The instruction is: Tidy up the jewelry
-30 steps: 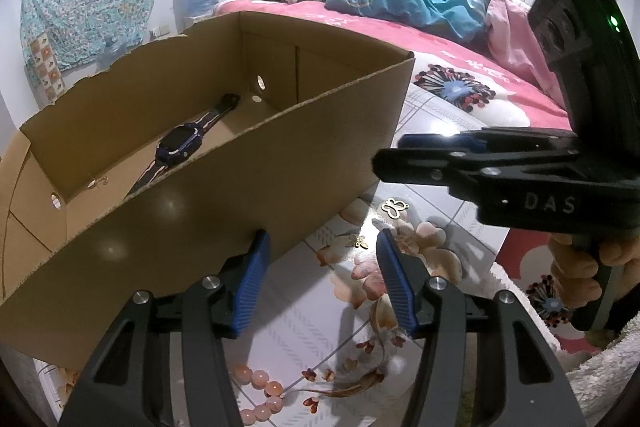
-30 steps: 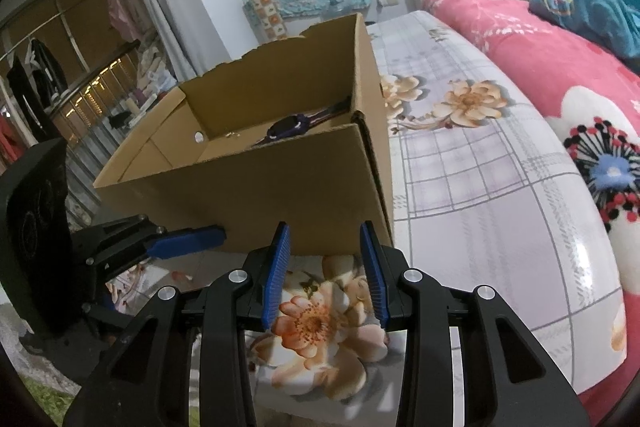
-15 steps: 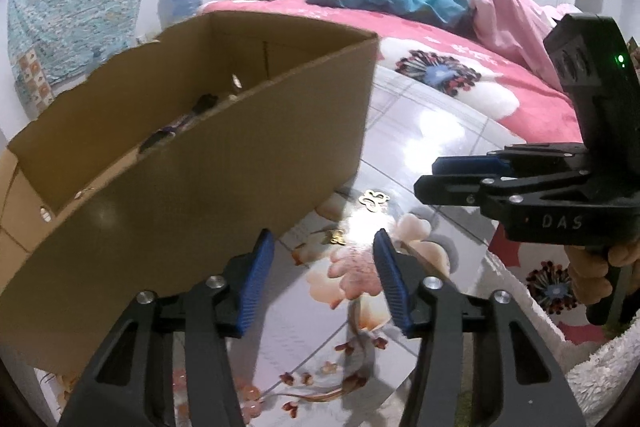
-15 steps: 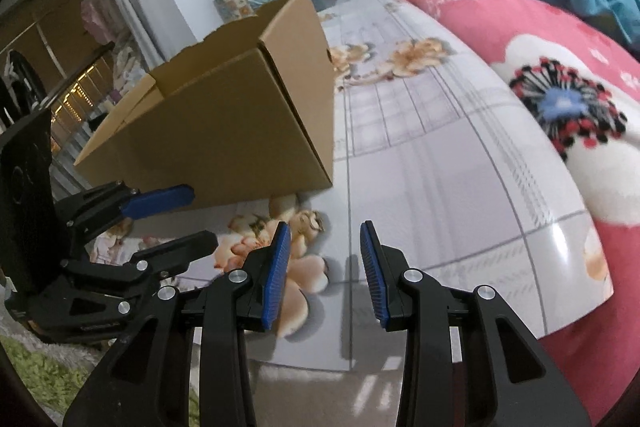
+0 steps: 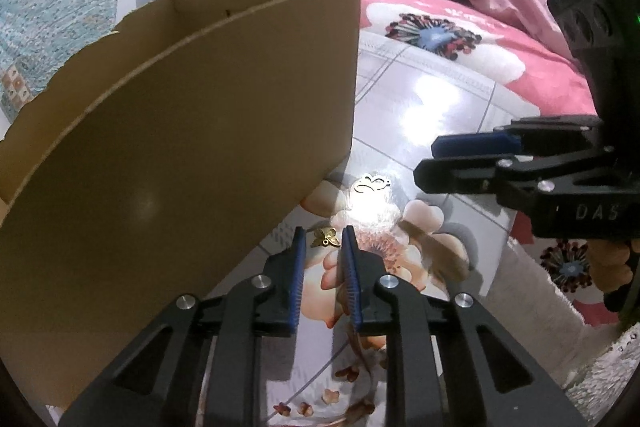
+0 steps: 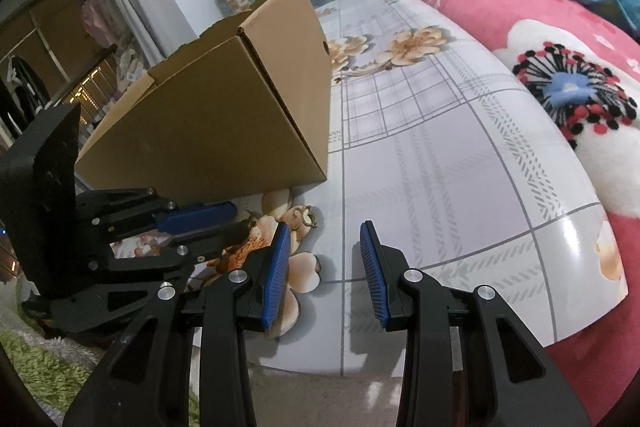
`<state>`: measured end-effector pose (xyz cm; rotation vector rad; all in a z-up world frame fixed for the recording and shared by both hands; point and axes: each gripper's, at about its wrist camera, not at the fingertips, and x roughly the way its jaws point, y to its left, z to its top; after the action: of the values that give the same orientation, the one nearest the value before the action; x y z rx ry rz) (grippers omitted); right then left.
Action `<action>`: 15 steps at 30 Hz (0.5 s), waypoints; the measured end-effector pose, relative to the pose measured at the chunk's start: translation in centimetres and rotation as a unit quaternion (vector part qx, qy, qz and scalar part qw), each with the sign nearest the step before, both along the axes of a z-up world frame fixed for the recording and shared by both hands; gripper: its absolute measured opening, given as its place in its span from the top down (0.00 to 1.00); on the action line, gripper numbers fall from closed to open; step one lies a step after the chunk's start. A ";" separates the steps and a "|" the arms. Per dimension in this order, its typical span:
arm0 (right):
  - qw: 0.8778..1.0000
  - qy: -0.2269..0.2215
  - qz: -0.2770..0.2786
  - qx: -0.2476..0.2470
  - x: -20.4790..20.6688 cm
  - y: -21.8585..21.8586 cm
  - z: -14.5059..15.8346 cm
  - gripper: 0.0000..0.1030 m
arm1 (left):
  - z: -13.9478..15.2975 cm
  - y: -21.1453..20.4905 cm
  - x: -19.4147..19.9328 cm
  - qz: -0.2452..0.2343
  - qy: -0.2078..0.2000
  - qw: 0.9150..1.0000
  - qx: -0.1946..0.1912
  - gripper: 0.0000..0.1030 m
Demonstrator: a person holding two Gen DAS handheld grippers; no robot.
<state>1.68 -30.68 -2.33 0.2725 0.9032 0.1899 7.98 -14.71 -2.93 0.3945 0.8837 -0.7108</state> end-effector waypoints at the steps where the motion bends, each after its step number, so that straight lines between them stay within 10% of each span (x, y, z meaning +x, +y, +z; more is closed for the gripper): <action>1: 1.000 0.000 0.000 0.001 0.1 0.0 -0.1 0.66 | -0.1 0.0 0.0 -0.001 0.001 1.000 0.001 0.83; 15: 1.000 0.000 0.001 0.008 0.0 -0.1 -0.4 0.66 | -0.2 -0.5 0.4 -0.007 -0.004 1.000 -0.001 0.83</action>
<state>1.72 -30.81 -2.73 0.2873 0.9017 0.1988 8.33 -15.25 -3.15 0.4011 0.8730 -0.7226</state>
